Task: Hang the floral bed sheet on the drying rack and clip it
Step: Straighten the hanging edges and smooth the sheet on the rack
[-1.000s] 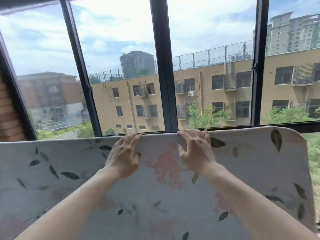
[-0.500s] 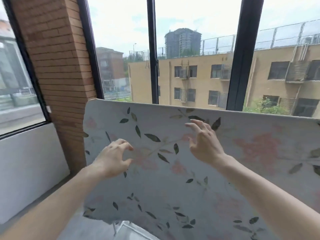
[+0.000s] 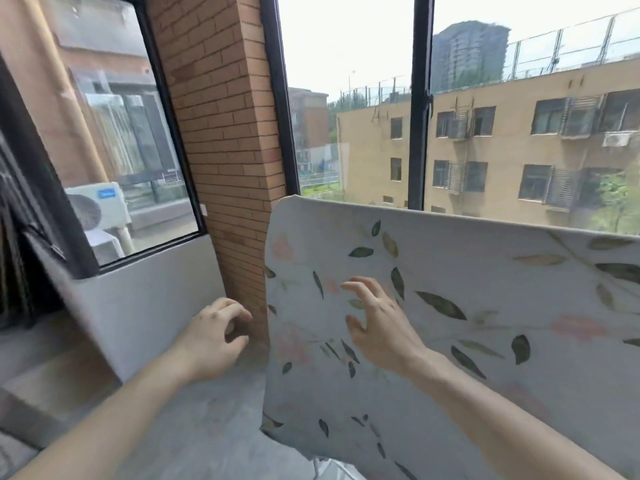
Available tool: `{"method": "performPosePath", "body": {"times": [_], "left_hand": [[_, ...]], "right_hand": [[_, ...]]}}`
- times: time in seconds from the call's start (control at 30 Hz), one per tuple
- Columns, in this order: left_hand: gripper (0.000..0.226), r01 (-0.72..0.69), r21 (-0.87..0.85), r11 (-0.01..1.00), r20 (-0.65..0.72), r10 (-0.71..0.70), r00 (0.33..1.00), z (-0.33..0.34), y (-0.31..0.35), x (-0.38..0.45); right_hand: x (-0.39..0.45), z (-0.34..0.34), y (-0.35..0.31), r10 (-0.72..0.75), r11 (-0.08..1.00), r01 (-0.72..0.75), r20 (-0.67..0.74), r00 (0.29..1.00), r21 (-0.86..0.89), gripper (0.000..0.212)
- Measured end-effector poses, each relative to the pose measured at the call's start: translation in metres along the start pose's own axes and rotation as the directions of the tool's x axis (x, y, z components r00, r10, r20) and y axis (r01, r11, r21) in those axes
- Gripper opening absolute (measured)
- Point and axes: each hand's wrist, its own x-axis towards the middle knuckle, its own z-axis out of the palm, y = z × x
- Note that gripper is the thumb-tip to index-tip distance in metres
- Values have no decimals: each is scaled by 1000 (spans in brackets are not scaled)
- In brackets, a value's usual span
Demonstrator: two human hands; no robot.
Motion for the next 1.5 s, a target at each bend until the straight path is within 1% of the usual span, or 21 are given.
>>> {"method": "performPosePath", "body": {"times": [0.1,0.23,0.4,0.53,0.63,0.73,0.77,0.83,0.93,1.0,1.1,1.13,1.17,1.27,1.3,1.37,1.43,1.5], "left_hand": [[25,13,-31,999,-16,-13,1000,-16,-26,46],[23,-9,-105,994,-96,-1,995,-20,-39,98],[27,-19,-149,989,-47,12,999,-5,-72,138],[39,-81,-220,972,-95,61,994,-6,-97,193],[40,-150,-278,949,-93,128,987,-2,-111,247],[39,-225,-320,920,-77,212,974,8,-125,301],[38,-247,-343,906,-65,240,969,11,-129,317],[36,-300,-369,880,-40,307,951,17,-138,346],[30,-331,-469,819,1,376,927,24,-152,386],[25,-316,-563,763,69,425,903,26,-156,413],[25,-226,-754,616,193,537,821,26,-148,435],[24,-204,-792,575,202,563,801,25,-144,437],[23,-208,-806,554,193,580,792,25,-139,439],[14,-256,-800,542,171,615,770,20,-129,445],[16,-256,-805,535,171,622,764,19,-127,447],[25,-212,-838,503,191,634,749,15,-122,450],[24,-232,-813,534,231,662,713,10,-117,455],[21,-301,-746,594,278,688,670,5,-114,461]], "right_hand": [[49,17,-2,-49,998,49,-12,999,27,50],[112,29,-4,-111,993,113,-61,992,36,47],[167,53,-8,-155,987,157,-56,986,20,45],[207,49,-17,-177,984,171,-155,972,-53,46],[238,45,-26,-163,985,142,-249,955,-100,44],[270,48,-35,-140,978,79,-323,936,-193,43],[280,51,-39,-108,975,34,-334,936,-221,45],[297,60,-44,-5,953,-102,-351,936,-285,49],[311,81,-45,94,840,-285,-393,915,-462,54],[318,90,-46,110,773,-363,-453,885,-520,53],[321,93,-48,143,733,-446,-525,839,-513,40],[321,93,-50,158,722,-466,-535,830,-511,37],[321,94,-51,168,712,-483,-544,822,-510,35],[322,94,-54,185,698,-513,-565,804,-500,32],[322,94,-55,193,698,-517,-565,802,-495,33],[322,93,-58,201,697,-518,-560,804,-495,35],[321,93,-59,201,694,-523,-565,801,-495,35],[320,92,-60,205,698,-526,-567,798,-487,35]]}}
